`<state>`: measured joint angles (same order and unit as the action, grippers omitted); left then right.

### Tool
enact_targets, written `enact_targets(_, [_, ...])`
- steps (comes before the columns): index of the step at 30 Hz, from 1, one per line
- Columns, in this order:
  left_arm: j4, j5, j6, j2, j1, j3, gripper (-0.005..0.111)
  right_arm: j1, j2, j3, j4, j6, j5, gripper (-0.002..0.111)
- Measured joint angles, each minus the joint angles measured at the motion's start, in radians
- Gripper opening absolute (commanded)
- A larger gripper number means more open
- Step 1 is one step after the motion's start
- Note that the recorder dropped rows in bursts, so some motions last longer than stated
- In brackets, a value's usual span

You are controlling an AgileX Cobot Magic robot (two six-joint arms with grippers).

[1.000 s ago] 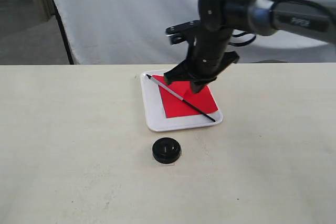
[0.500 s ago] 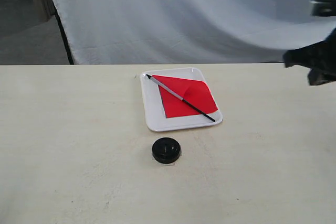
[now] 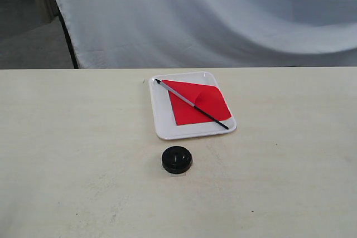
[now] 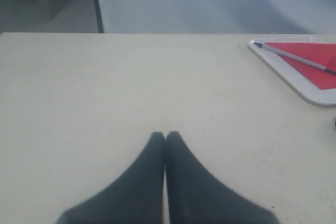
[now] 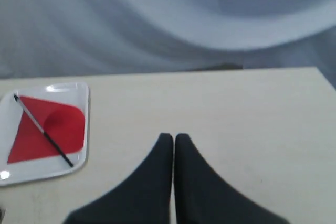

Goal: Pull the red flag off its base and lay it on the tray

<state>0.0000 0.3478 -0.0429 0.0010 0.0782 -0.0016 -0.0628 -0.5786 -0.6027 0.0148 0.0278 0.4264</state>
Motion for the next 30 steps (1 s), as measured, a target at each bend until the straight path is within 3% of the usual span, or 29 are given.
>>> enact_targets(12, [0.000, 0.000, 0.000, 0.000, 0.000, 0.000, 0.000, 0.000, 0.547, 0.323, 0.000, 0.055, -0.389, 0.002])
enact_targets(18, [0.000, 0.000, 0.000, 0.000, 0.000, 0.000, 0.000, 0.000, 0.573, 0.344, 0.001, 0.055, -0.463, 0.002])
enact_targets(30, [0.000, 0.000, 0.000, 0.000, 0.000, 0.000, 0.000, 0.000, 0.573, 0.376, -0.052, 0.101, -0.448, 0.002])
